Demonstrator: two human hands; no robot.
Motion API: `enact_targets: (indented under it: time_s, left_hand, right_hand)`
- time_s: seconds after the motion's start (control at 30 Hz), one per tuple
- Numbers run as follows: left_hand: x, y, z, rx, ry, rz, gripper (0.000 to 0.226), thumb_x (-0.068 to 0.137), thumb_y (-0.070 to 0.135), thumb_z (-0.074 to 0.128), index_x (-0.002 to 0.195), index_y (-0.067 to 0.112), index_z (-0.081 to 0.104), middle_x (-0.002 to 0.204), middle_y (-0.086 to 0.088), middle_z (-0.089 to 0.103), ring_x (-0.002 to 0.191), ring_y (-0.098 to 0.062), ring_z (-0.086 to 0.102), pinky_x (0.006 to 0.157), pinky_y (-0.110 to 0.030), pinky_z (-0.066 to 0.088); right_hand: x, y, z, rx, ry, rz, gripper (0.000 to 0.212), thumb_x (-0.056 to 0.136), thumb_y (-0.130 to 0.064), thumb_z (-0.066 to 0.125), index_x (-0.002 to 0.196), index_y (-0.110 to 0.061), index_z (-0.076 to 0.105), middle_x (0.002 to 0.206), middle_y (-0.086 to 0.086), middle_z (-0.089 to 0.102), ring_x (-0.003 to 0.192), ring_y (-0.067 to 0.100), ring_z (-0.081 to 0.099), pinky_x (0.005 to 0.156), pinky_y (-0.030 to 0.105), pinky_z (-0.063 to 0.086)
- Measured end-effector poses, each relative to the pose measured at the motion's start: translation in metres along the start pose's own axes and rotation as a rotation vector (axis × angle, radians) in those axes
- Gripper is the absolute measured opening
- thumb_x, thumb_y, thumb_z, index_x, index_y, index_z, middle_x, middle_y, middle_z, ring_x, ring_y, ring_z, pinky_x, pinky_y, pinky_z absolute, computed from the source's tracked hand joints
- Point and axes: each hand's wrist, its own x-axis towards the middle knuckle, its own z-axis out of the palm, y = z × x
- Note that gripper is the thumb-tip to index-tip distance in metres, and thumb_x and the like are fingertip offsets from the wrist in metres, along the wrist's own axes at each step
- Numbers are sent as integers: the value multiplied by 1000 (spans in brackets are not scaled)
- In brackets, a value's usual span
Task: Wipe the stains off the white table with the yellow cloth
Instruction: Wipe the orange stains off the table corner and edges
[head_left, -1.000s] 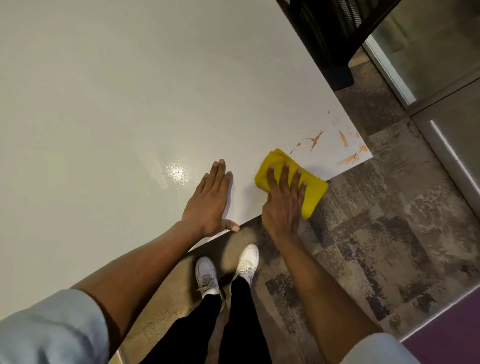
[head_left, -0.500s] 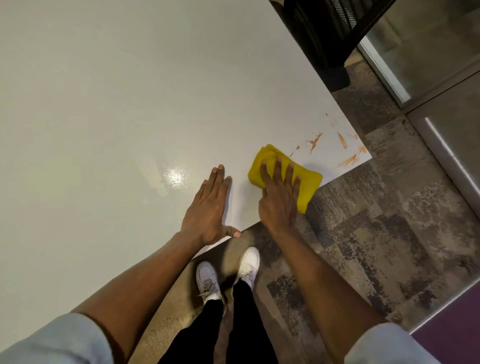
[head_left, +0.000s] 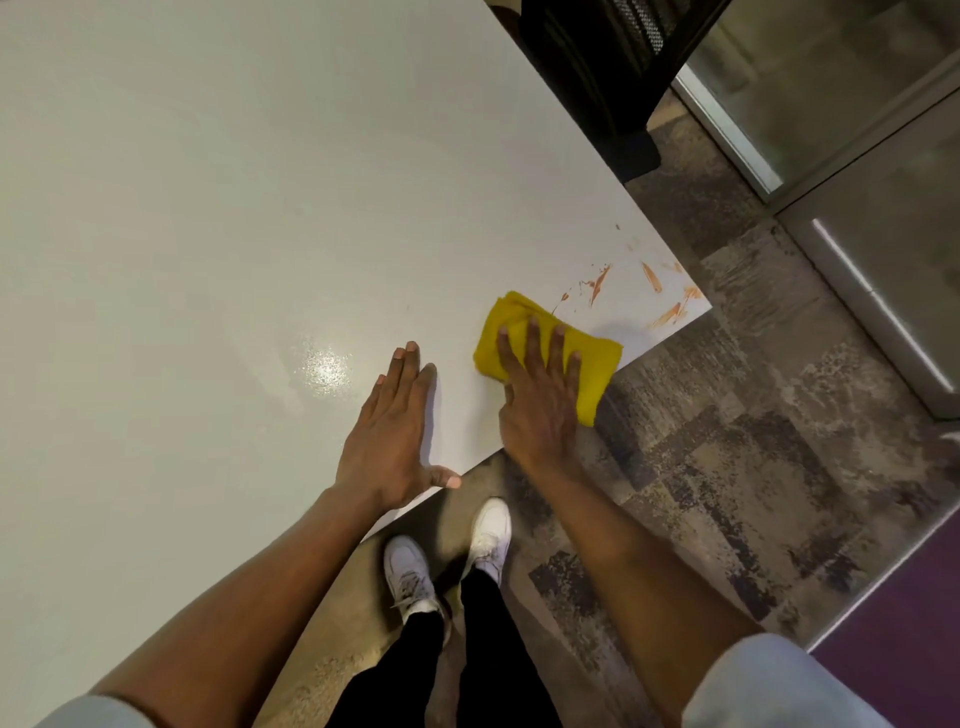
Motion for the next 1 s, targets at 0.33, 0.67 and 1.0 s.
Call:
enact_targets:
  time_s: [0.33,0.67,1.0]
  left_hand:
    - [29,22,11,89,44,44,154,74,98,56,167,1,-20,175,-19,-32,166,-33,-26,138,-45,-2]
    - [50,27,9,33,-27,25,159,71,95,64,165,5,-27,170,-15,-43,161,-32,-37,135,-43,-16]
    - [58,29,12,42,-86,-41,167,66,95,70,163,6,-34,168,-13,-48,159,-31,-42,133,-43,-18]
  right_hand:
    - [-36,47,-6,4,30,-42,85,92,-10,54,164,-34,17,175,4,7,162,35,-1,129,59,15]
    - [-52,76,-14,77,-21,-212,92,89,1,52,164,-38,15,175,-1,3,162,32,-9,131,56,12]
    - [-22,55,-6,85,-12,-260,89,87,2,44,165,-32,18,175,6,5,161,39,-8,132,53,7]
